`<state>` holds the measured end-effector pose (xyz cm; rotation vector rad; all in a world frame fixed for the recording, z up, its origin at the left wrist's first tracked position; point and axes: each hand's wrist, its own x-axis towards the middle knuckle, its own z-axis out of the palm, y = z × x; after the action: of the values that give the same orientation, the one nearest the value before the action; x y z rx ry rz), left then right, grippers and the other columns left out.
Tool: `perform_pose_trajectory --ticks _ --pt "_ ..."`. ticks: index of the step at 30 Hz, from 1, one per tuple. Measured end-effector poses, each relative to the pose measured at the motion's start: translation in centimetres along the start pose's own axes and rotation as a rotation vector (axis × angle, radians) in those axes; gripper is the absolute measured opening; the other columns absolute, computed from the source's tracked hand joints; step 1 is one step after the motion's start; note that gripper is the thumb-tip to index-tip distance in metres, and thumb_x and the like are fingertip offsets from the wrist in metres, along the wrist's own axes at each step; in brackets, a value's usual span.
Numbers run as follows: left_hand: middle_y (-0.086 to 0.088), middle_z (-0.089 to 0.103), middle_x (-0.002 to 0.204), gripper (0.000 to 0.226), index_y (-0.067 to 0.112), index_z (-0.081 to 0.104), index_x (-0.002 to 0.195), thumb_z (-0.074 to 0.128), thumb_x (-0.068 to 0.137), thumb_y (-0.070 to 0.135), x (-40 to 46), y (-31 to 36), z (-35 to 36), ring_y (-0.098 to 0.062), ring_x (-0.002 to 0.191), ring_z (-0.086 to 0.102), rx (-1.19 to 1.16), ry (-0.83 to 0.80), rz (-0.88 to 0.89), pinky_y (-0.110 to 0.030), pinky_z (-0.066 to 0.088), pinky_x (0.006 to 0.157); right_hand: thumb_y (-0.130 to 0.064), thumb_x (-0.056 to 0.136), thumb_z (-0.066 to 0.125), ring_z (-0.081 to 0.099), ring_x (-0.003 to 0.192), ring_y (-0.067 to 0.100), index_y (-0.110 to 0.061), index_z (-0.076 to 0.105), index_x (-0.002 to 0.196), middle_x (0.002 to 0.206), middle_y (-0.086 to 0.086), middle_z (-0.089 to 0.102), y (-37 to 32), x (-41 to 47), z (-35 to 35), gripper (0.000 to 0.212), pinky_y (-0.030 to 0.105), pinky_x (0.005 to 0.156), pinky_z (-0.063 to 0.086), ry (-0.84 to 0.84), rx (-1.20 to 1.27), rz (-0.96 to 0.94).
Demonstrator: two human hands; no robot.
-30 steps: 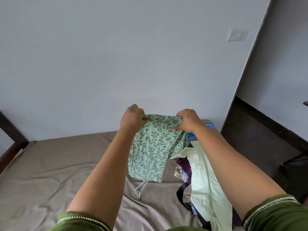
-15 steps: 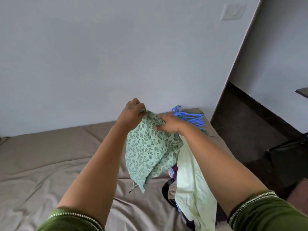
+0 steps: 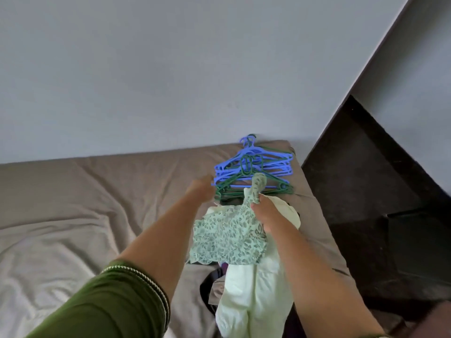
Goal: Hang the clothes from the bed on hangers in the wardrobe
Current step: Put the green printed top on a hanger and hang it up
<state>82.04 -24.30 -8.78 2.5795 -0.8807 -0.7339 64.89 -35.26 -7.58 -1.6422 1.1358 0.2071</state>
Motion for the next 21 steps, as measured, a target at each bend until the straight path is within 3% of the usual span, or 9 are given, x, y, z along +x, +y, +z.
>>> perform_pose_trajectory --ticks 3,8,10,17,21 --pt "-0.017 0.053 0.135 0.038 0.006 0.049 0.135 0.044 0.098 0.016 4.0 -1.1 4.3 -0.034 0.123 0.052 -0.059 -0.053 -0.176 -0.037 0.042 0.103 -0.014 0.101 0.041 0.053 0.086 0.027 -0.015 0.042 0.142 0.108 0.013 0.057 2.4 3.7 -1.0 0.041 0.036 0.07 0.04 0.053 0.212 0.119" --pt "-0.016 0.058 0.121 0.033 0.013 0.052 0.122 0.047 0.09 0.017 11.8 -2.8 11.8 -0.032 0.101 0.059 -0.07 -0.084 -0.214 -0.04 0.053 0.088 -0.016 0.101 0.044 0.062 0.098 0.031 -0.015 0.059 0.114 0.112 0.014 0.063 4.1 8.1 -0.6 0.02 0.047 0.092 0.052 0.046 0.416 0.13" --pt "-0.018 0.055 0.122 0.029 0.009 0.049 0.121 0.048 0.094 0.019 14.4 -2.7 12.9 -0.031 0.1 0.056 -0.023 -0.106 -0.192 -0.037 0.049 0.085 -0.014 0.101 0.044 0.064 0.095 0.032 -0.017 0.06 0.109 0.109 0.015 0.066 4.2 9.2 0.1 0.018 0.046 0.086 0.054 0.04 0.498 0.108" --pt "-0.021 0.05 0.13 0.036 0.005 0.045 0.126 0.051 0.096 0.024 22.3 -4.9 19.9 -0.04 0.116 0.052 0.076 -0.044 -0.186 -0.045 0.047 0.094 -0.006 0.101 0.043 0.068 0.091 0.031 -0.017 0.061 0.105 0.103 0.013 0.069 8.4 13.8 1.2 0.021 0.043 0.077 0.058 -0.003 0.785 0.145" --pt "-0.019 0.052 0.123 0.027 0.003 0.05 0.12 0.049 0.097 0.019 24.2 -5.4 22.1 -0.037 0.111 0.054 0.161 0.009 -0.149 -0.038 0.046 0.082 -0.005 0.1 0.045 0.07 0.091 0.031 -0.018 0.062 0.103 0.103 0.013 0.071 9.7 15.1 1.4 0.022 0.042 0.074 0.058 -0.005 0.871 0.122"
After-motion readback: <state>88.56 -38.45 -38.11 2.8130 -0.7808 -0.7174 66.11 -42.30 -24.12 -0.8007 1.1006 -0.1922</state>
